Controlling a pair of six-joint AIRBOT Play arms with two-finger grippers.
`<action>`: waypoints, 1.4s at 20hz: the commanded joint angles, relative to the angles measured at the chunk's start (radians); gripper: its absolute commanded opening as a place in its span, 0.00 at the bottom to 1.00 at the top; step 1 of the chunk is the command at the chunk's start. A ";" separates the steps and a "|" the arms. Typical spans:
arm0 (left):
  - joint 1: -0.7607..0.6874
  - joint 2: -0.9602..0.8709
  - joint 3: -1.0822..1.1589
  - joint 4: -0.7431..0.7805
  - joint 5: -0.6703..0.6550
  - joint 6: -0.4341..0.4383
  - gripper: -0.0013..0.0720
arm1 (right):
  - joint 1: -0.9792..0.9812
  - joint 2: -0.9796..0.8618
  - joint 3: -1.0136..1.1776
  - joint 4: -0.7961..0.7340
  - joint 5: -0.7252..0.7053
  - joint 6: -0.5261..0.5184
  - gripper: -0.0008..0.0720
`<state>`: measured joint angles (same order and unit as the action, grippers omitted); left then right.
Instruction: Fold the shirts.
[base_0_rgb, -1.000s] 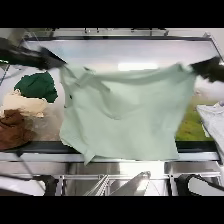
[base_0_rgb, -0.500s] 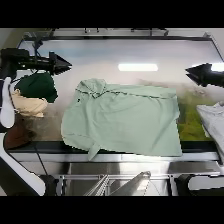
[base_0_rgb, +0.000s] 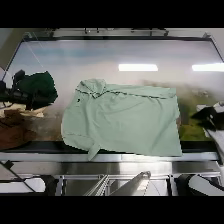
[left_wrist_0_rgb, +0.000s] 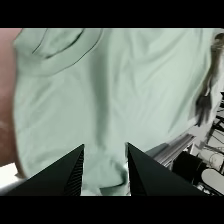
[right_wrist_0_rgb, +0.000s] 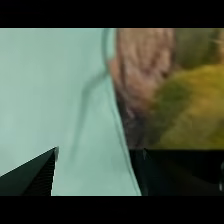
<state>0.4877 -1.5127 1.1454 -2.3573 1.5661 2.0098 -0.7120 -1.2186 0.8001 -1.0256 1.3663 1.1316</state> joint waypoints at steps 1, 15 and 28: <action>0.087 0.093 -0.196 0.101 -0.082 0.014 0.42 | -0.013 0.067 -0.190 -0.161 -0.085 0.034 0.82; 0.140 0.093 -0.230 0.116 -0.112 0.074 0.42 | 0.067 -0.132 -0.319 0.066 -0.082 -0.172 0.78; 0.022 0.032 -0.337 0.161 -0.236 0.077 0.90 | 0.128 -0.180 -0.312 0.114 -0.083 -0.187 0.67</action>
<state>0.5728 -1.4433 0.8272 -2.1979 1.3735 2.0850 -0.5858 -1.3975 0.4862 -0.9363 1.4246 0.9474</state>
